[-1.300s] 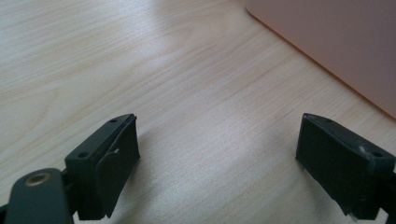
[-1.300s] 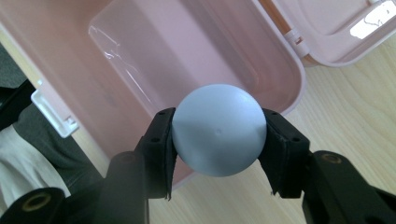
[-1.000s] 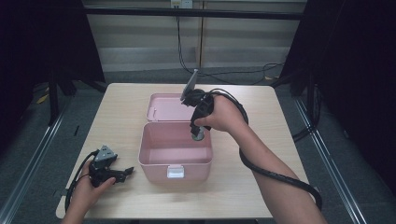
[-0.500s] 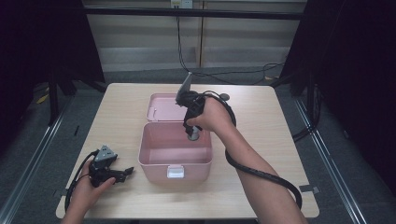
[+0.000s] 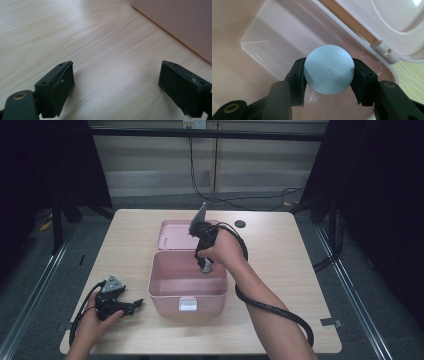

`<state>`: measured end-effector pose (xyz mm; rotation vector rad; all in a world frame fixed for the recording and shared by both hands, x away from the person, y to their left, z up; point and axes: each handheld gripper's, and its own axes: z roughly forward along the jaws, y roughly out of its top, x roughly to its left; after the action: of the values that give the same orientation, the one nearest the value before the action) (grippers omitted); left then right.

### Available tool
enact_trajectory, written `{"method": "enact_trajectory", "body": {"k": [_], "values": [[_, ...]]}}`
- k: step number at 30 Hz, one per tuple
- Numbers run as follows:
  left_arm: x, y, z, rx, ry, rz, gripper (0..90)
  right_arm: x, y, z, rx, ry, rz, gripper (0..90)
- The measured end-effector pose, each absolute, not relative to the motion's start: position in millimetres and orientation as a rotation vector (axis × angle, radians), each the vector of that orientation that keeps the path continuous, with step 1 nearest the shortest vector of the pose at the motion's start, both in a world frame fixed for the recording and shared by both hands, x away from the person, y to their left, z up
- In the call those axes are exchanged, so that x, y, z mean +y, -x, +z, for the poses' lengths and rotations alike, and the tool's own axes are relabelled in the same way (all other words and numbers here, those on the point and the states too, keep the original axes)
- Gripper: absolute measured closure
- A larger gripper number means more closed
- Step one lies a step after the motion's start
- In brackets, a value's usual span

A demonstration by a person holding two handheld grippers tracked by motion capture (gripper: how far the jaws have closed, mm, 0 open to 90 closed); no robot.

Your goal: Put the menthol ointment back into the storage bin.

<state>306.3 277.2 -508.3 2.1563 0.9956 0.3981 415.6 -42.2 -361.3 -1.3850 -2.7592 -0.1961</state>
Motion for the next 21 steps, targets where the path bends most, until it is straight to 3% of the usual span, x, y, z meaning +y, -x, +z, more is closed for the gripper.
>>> {"method": "enact_trajectory", "body": {"k": [21], "values": [[277, -306, -509, 0.994, -2.154, 0.401, 11.5, -45, -416, -387, -2.706, 1.503, -0.204, 50.5]]}}
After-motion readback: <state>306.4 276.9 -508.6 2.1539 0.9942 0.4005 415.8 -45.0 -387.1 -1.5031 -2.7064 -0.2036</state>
